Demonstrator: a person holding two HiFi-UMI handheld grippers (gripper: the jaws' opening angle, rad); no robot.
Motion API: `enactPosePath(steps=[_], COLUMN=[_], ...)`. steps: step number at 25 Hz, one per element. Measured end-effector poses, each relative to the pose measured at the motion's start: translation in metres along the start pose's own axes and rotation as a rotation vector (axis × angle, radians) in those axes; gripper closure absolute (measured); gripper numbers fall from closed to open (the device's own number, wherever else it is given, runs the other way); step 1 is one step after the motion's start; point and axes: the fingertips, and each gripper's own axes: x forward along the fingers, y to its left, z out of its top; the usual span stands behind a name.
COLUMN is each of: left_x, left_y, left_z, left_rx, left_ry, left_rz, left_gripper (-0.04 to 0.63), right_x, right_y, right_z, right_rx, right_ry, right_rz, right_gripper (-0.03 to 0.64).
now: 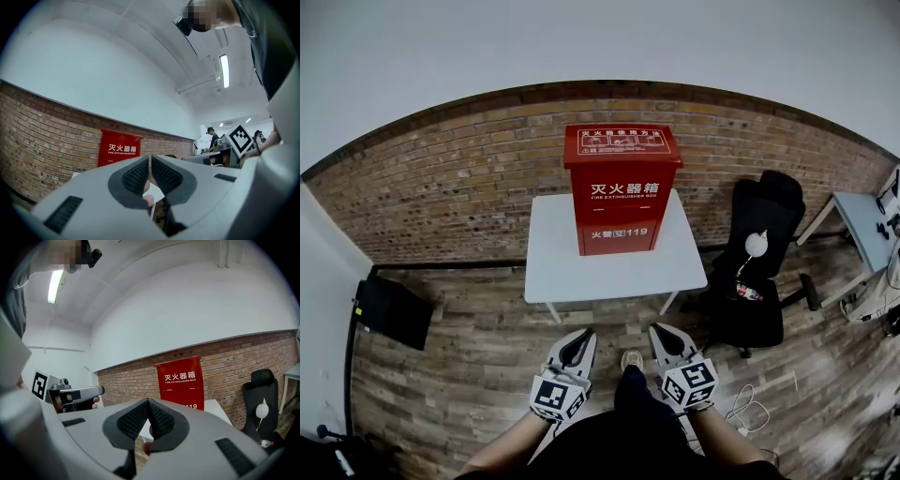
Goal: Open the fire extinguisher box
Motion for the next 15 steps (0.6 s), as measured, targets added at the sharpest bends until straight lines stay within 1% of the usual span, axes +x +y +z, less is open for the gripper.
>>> enactPosePath(steps=[7, 12, 15], left_x=[0.066, 0.123, 0.162], left_y=[0.032, 0.055, 0.066], left_z=[0.004, 0.008, 0.014], left_rx=[-0.002, -0.001, -0.008], left_ry=[0.006, 0.024, 0.051], left_rz=[0.041, 0.075, 0.085], left_gripper=[0.532, 0.532, 0.532], right_x=[0.053, 0.094, 0.121], right_y=[-0.061, -0.106, -0.133], right_z=[0.030, 0.044, 0.057], right_rx=[0.001, 0.013, 0.011], right_ry=[-0.021, 0.001, 0.008], right_rz=[0.018, 0.039, 0.060], right_gripper=[0.598, 0.598, 0.598])
